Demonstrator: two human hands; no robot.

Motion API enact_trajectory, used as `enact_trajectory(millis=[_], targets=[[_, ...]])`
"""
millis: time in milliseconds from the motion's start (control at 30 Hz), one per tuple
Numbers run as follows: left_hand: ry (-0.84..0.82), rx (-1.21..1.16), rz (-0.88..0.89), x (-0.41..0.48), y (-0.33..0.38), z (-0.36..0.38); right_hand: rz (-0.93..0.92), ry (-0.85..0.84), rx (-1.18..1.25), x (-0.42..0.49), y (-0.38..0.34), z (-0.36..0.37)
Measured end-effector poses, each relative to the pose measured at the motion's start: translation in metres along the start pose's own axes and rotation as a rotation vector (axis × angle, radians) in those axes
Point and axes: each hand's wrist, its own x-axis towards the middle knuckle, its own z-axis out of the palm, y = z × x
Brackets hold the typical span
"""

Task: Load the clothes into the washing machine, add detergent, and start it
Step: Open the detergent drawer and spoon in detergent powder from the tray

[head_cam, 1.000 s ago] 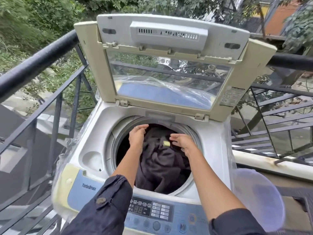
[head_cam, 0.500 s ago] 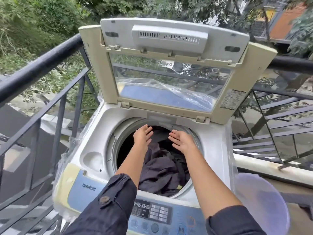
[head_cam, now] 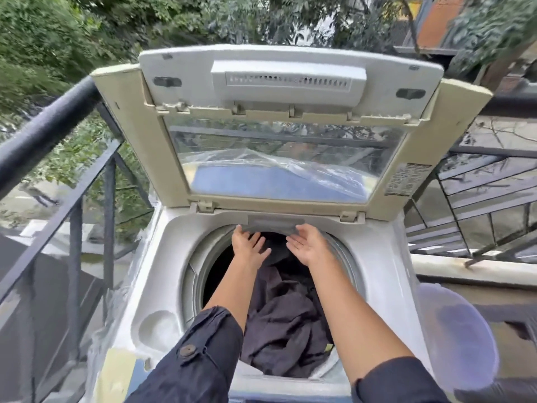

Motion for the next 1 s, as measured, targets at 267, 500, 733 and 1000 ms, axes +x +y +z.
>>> enact_trajectory(millis=[267, 500, 733, 1000], targets=[[-0.048, -0.01, -0.064, 0.014, 0.01, 0.0, -0.019, 0.002, 0.153, 0.008, 0.003, 0.014], [-0.063, 0.011, -0.081, 0.019, 0.011, -0.007, -0.023, 0.03, 0.12, 0.014, 0.012, 0.006], [-0.071, 0.12, -0.094, 0.016, 0.008, -0.016, -0.021, 0.053, 0.049, 0.011, 0.02, 0.001], [-0.041, 0.209, -0.091, 0.01, 0.003, -0.028, -0.029, 0.111, 0.082, 0.009, 0.03, -0.008]])
